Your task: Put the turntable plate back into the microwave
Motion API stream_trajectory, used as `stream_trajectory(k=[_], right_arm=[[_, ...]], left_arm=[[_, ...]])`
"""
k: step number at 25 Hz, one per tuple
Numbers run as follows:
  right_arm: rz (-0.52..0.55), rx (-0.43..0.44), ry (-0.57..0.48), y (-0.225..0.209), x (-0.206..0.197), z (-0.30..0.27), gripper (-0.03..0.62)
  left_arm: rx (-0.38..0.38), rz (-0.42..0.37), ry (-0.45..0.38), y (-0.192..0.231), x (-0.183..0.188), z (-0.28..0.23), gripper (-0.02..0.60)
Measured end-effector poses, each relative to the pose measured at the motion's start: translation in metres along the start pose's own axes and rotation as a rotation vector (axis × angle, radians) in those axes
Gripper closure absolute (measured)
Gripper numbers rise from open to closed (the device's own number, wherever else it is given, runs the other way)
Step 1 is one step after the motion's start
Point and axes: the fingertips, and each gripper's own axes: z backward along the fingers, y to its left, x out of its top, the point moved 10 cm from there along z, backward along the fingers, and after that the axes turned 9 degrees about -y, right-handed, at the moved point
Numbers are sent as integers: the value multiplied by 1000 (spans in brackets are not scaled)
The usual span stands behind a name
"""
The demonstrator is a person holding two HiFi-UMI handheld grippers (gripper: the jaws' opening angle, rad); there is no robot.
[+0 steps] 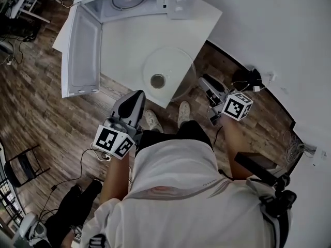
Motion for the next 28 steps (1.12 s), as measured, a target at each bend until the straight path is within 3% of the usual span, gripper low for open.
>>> stream_trajectory(k=[2, 7, 12, 19, 28], right_arm=[[-49, -14, 39, -22, -10, -1, 459], [-221, 3, 128, -68, -39, -8, 365], [-313, 40, 208, -93, -69, -22, 365], [-449, 189, 247, -97, -88, -40, 365], [-565, 240, 288, -95, -106, -58, 386]], left_arm=[[16, 10, 16, 0, -7, -4, 571], [69, 30, 50, 1, -22, -9, 571], [127, 57, 69, 5, -36, -7, 571], [186, 94, 75, -1, -56, 3, 571], [208, 105, 67, 0, -60, 12, 572]])
